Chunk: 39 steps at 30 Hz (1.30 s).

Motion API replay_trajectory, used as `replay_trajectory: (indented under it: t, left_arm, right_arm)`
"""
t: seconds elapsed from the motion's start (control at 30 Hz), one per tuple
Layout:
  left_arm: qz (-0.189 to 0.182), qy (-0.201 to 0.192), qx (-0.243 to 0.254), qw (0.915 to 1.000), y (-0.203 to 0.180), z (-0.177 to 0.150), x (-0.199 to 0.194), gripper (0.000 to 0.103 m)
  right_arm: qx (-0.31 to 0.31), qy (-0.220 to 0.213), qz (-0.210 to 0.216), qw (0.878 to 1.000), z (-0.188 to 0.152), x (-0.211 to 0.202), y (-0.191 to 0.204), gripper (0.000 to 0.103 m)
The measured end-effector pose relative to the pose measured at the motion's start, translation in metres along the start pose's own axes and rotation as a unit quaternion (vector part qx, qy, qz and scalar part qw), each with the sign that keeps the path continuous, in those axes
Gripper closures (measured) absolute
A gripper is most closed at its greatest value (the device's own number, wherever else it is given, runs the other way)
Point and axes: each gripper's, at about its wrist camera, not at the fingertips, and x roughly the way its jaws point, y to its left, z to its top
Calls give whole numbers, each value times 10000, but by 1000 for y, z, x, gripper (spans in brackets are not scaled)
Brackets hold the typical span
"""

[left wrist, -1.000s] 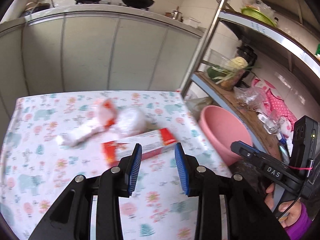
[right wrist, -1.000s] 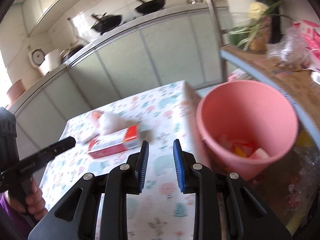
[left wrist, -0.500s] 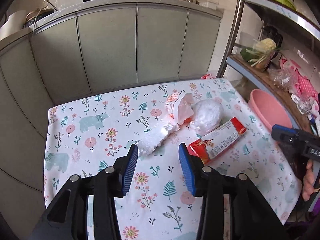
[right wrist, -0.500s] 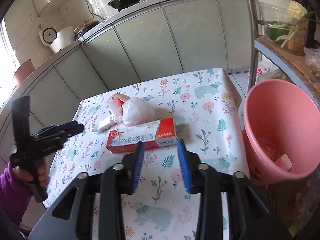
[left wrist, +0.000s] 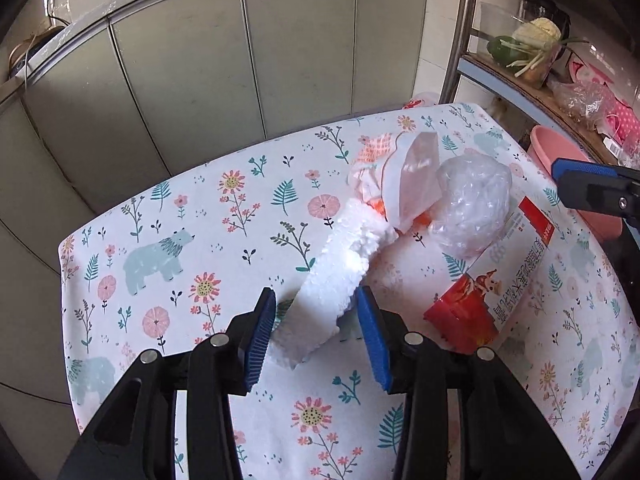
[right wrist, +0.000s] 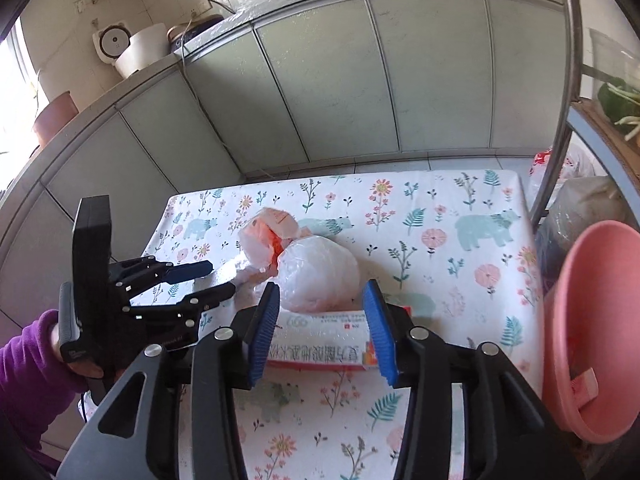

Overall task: Collect trash
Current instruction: 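Grasp the white foam strip with the left tool while the right tool grasps the plastic bag, then lift the foam strip and plastic bag toward the pink bucket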

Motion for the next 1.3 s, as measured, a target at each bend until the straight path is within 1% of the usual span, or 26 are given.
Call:
replay_trajectory:
  t: [0.1, 0.13, 0.17, 0.23, 0.33, 0.57, 0.6, 0.63, 0.67, 0.73, 0.77, 0.8, 0.97, 1.07, 1.3]
  left_arm:
    - [-23, -43, -8, 10000, 0, -4, 1, 61]
    - [-35, -52, -35, 10000, 1, -5, -1, 63]
    - [-20, -58, -93, 9999, 2, -6, -2, 70]
    - [34, -56, -274, 9996, 7, -9, -5, 77]
    - [-57, -70, -610, 9981, 12, -13, -13, 78]
    - [-156, -236, -898, 9956, 13, -27, -46, 78]
    - [-155, -263, -937, 9951, 12, -28, -51, 78]
    - [-150, -290, -980, 9946, 12, -30, -56, 78]
    - [-145, -310, -1024, 9942, 12, -33, -61, 78]
    - [-117, -342, -1085, 9934, 12, -38, -70, 78]
    - [-91, -357, -1093, 9933, 12, -41, -74, 78]
    - [-65, -373, -1098, 9932, 11, -43, -77, 78]
    - [17, -470, -1259, 9909, 9, -47, -91, 78]
    - [-13, -563, -1362, 9891, 9, -48, -100, 78]
    - [-84, -639, -1278, 9897, -8, -44, -105, 78]
  right_arm:
    - [-86, 100, -84, 9999, 2, 12, 4, 57]
    - [-103, 132, -111, 9998, 2, 16, 4, 57]
    - [-109, 166, -129, 9997, 3, 19, 4, 57]
    - [-101, 270, -136, 9995, 4, 28, 4, 57]
    - [-97, 313, -92, 9994, 4, 34, 5, 57]
    - [-123, 337, -33, 9993, 4, 39, 9, 58]
    - [-136, 316, -39, 9994, 4, 39, 10, 60]
    - [-138, 290, -58, 9995, 5, 38, 11, 65]
    - [-126, 267, -61, 9995, 5, 37, 10, 75]
    - [-55, 215, -19, 9998, 6, 35, 9, 83]
    - [-43, 185, 13, 9998, 6, 33, 9, 90]
    - [-27, 153, 41, 9999, 6, 32, 10, 94]
    - [-35, -186, 134, 9997, 8, 7, 12, 96]
    - [-11, -323, 195, 9993, 8, -9, 11, 96]
    - [133, -564, 344, 9977, -3, -42, 7, 96]
